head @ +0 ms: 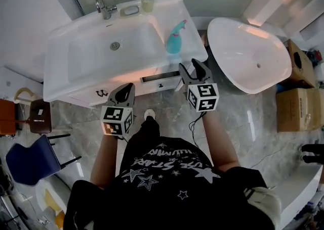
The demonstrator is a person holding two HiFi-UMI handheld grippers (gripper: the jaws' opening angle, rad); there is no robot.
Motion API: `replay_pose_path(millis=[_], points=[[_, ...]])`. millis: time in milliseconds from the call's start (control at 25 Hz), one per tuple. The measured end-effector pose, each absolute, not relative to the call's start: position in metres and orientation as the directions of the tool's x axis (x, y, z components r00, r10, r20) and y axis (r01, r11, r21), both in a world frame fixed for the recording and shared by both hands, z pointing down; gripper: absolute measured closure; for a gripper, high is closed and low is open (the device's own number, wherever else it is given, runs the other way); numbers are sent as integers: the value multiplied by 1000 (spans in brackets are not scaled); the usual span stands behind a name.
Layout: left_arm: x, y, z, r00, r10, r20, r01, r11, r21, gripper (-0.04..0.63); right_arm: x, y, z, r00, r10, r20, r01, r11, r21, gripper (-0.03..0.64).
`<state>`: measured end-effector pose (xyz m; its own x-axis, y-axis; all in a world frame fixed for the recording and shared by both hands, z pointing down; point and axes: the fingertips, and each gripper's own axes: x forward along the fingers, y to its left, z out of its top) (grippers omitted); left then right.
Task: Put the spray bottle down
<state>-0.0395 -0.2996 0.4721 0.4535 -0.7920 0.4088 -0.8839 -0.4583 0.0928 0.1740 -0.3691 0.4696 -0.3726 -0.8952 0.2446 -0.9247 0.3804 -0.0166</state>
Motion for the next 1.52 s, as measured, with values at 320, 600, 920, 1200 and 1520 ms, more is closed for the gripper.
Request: replay_pose_path(millis=[320, 600, 920, 1200, 1520], points=[[-19, -200, 478, 447, -787, 425, -886, -455, 90, 580, 191, -270, 472, -387, -889, 245, -921, 387, -53, 403], [-24, -136, 477, 390, -813, 433, -916, -389, 94, 580, 199, -215, 482, -414, -878, 242, -910, 396, -119, 479], [-53, -79, 491, 324, -815, 479, -944, -314, 104, 580, 173, -187, 490, -444, -862, 244, -896, 416, -159, 603], [-74, -68, 490, 324, -817, 477, -944, -309, 114, 580, 143, -178, 488, -472, -840, 268, -881, 456, -125, 604], [-125, -22, 483, 355, -814, 459, -935, -322, 152, 580, 83, -137, 474, -470, -829, 303, -875, 482, -38, 606]])
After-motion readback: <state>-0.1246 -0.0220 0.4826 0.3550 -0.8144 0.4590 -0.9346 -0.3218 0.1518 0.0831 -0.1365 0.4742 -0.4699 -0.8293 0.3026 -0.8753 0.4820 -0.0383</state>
